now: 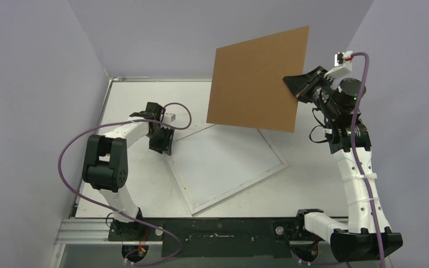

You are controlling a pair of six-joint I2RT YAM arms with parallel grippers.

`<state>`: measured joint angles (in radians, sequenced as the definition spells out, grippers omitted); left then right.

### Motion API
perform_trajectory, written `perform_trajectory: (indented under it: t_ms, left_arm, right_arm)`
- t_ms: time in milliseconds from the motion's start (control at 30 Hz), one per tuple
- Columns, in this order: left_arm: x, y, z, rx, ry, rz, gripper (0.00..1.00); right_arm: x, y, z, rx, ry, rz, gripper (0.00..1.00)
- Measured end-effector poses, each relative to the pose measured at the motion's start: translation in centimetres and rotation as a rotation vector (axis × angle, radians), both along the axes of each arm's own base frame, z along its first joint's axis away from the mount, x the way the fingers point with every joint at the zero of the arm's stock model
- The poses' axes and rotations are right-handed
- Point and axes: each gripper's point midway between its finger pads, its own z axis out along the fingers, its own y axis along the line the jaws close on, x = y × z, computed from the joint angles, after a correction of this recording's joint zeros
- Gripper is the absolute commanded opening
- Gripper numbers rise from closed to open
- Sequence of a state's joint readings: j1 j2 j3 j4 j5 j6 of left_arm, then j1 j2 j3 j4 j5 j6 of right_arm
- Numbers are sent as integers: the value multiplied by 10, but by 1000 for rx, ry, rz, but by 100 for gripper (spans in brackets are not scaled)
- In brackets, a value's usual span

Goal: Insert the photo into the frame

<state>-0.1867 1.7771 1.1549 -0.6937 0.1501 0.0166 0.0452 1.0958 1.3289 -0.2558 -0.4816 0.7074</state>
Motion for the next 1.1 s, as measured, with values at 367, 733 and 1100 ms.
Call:
perform_trajectory:
  t_ms: [367,733,1100]
  left_arm:
    - [41,14,2,10,-26,57,26]
    - [111,25,8,77,-128,48,27]
    - [143,10,41,-19,-204,17,69]
  right_arm:
    - [0,3,-2,15,-2,18,5]
    - [-5,11,-27,65,73,58,5]
    - [-27,28,-71,159,208,158,5]
